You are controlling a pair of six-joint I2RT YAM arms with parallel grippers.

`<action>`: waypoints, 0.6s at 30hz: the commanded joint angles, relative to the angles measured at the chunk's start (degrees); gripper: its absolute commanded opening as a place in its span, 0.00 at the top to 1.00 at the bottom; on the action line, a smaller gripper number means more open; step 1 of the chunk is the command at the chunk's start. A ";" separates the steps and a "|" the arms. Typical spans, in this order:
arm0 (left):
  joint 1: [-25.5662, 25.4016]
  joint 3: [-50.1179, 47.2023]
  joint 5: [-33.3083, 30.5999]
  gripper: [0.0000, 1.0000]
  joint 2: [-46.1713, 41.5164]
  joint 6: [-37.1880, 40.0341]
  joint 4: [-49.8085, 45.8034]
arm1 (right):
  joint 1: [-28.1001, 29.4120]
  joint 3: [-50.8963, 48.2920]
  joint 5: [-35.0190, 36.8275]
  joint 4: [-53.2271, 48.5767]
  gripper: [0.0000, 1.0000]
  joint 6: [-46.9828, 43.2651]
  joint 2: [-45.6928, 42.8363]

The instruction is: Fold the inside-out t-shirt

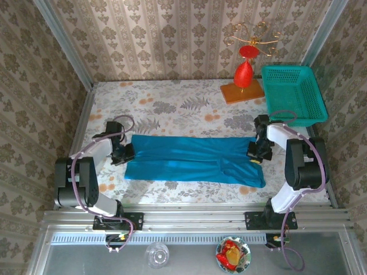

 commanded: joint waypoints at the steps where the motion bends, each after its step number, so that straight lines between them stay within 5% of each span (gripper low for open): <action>1: -1.15 1.35 1.15 0.91 -3.53 0.80 -0.32 | -3.09 3.71 11.67 -7.16 1.00 -1.03 -2.16; 6: -1.60 2.35 1.49 0.93 -3.14 0.94 -2.11 | -5.06 7.44 24.79 -13.29 1.00 -0.12 -5.24; 12: -6.78 1.91 8.51 0.97 1.91 -1.23 3.00 | -0.55 8.91 13.71 -15.03 1.00 2.19 -10.47; 18: -12.27 2.70 8.90 0.98 6.93 -3.61 6.12 | 9.46 10.48 -1.05 -15.11 1.00 5.73 -9.65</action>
